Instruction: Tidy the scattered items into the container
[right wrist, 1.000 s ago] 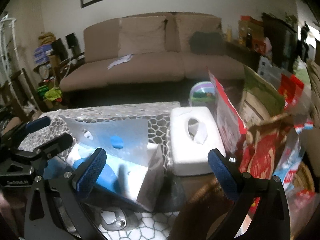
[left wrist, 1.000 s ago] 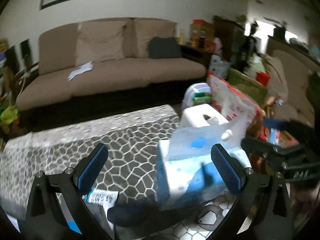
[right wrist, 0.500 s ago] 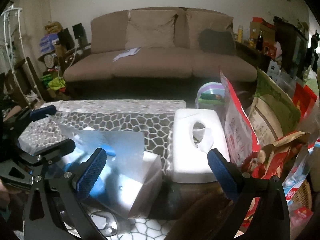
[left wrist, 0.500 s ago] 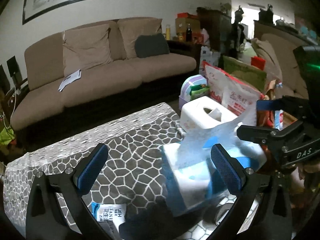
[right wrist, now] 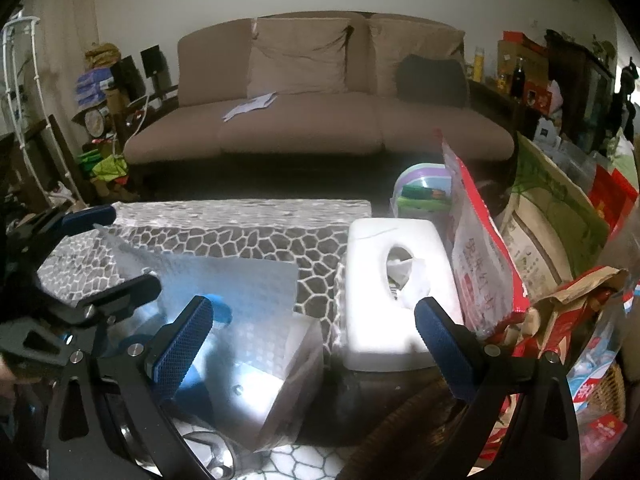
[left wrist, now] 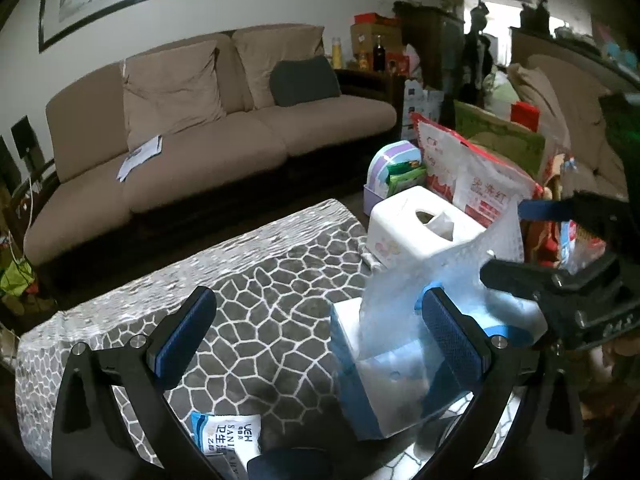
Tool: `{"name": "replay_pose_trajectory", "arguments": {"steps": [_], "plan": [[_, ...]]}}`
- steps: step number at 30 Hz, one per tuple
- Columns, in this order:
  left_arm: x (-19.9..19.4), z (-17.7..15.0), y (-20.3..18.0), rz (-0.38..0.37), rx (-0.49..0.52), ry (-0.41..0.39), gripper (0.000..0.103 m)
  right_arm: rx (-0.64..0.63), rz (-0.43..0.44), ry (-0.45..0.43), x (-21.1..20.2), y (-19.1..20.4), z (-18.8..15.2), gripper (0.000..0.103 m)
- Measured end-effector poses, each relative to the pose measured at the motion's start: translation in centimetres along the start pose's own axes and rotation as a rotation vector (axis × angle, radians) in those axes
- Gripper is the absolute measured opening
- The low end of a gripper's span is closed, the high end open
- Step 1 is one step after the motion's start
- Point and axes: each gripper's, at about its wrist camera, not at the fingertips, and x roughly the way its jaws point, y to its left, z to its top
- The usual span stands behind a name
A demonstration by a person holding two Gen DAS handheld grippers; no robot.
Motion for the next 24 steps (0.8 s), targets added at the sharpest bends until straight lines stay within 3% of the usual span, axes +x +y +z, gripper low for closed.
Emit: {"name": "replay_pose_trajectory", "arguments": {"steps": [7,12,16,20,22,23,24], "plan": [[0.5,0.3,-0.2,0.005,0.020,0.041,0.103,-0.033,0.053,-0.008,-0.5,1.3,-0.2,0.095],[0.9,0.6,-0.1,0.000,0.012,0.063,0.103,-0.046,0.115,-0.026,-1.2,1.9,0.0,0.075],[0.7,0.4,0.1,-0.031,-0.005,0.061,0.103,0.034,0.251,-0.060,-1.9,0.8,0.3,0.065],[0.7,0.1,0.4,-0.034,-0.001,0.066,0.103,0.050,0.288,-0.053,-1.9,0.1,0.7,0.046],[0.8,0.1,0.5,-0.032,-0.004,0.069,0.103,0.056,0.318,-0.043,-1.9,-0.2,0.8,0.027],[0.9,0.1,0.5,-0.036,-0.009,0.069,0.103,0.059,0.338,-0.041,-1.9,-0.3,0.7,0.012],[0.9,0.2,0.5,-0.040,-0.014,0.068,0.103,0.060,0.351,-0.040,-2.0,-0.4,0.7,0.011]]}}
